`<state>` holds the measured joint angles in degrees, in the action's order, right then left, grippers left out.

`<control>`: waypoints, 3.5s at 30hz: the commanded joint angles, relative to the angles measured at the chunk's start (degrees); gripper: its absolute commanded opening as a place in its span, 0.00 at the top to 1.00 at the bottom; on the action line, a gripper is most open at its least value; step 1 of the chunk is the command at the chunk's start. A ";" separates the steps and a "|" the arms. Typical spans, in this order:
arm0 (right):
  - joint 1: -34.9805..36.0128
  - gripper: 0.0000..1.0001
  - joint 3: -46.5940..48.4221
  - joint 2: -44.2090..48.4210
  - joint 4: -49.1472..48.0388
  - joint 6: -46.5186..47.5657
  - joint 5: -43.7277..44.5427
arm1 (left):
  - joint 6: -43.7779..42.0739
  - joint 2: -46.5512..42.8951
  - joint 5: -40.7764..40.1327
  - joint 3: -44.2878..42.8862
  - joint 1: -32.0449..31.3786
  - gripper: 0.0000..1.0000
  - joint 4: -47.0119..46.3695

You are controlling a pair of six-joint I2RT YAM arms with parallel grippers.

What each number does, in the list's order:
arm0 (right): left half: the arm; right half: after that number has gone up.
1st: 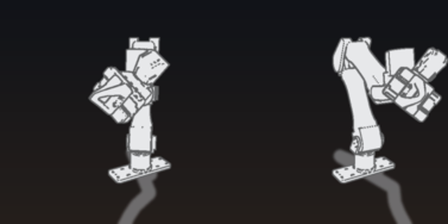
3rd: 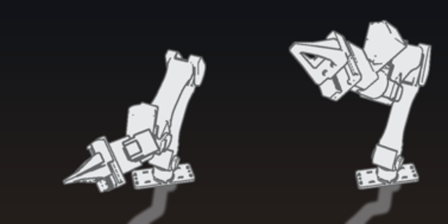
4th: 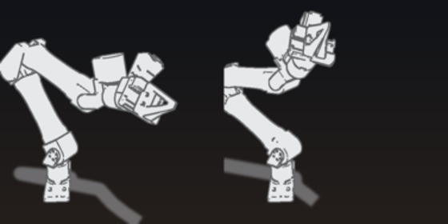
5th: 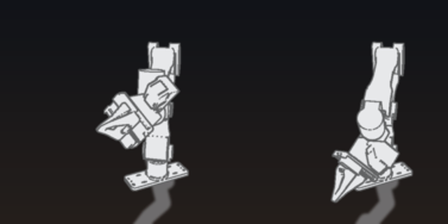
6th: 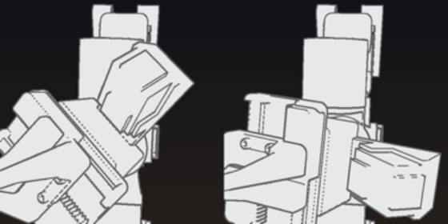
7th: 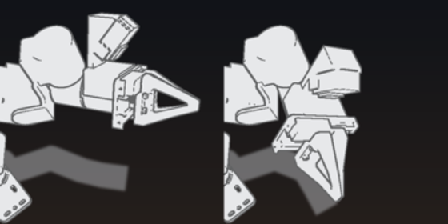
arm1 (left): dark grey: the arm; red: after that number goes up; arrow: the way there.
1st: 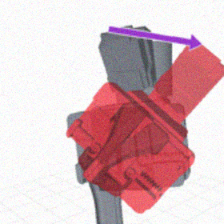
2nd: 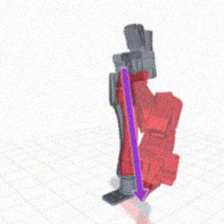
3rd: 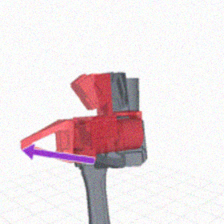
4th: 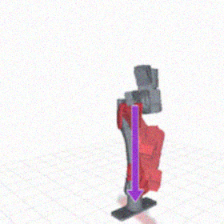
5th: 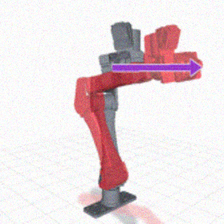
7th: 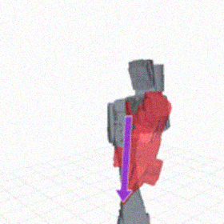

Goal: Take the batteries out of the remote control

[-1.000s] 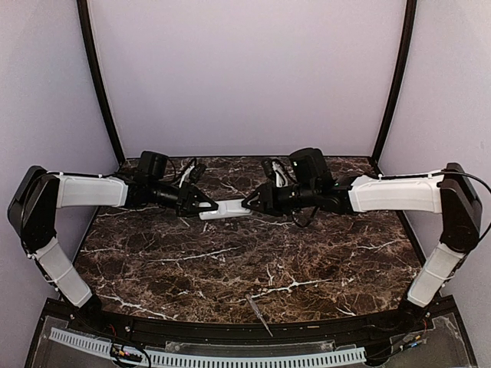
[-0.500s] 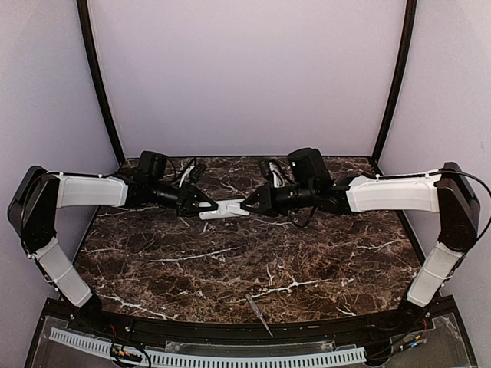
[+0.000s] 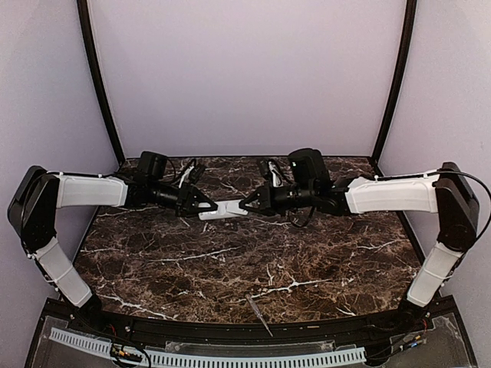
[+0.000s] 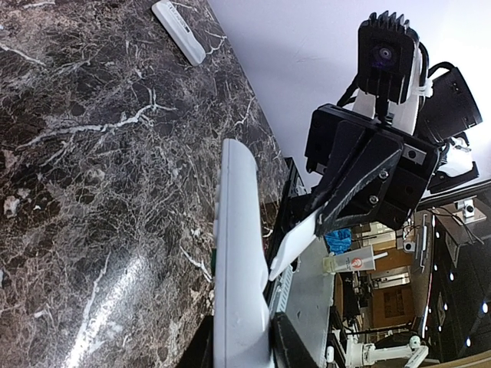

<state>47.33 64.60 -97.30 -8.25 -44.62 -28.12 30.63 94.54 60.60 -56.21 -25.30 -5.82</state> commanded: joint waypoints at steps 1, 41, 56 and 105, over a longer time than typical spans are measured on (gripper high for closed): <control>-0.15 1.00 -1.92 3.95 -3.32 -0.41 0.67 | -2.04 -0.88 0.23 -0.94 -0.04 1.00 2.24; -14.17 0.42 -10.02 -1.73 13.09 2.79 17.35 | -6.05 0.32 -3.34 -2.21 0.00 1.00 8.79; -14.15 0.23 -10.77 0.70 14.29 5.60 17.05 | -7.70 1.63 -3.94 -3.17 -1.33 1.00 11.64; -7.88 0.01 -8.17 -1.95 16.78 12.23 22.77 | -16.98 9.94 -34.07 -11.73 -6.60 0.17 33.68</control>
<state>38.65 56.82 -101.60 8.45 -33.41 -6.13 14.74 108.60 35.79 -67.09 -31.99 25.47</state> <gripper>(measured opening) 0.986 0.807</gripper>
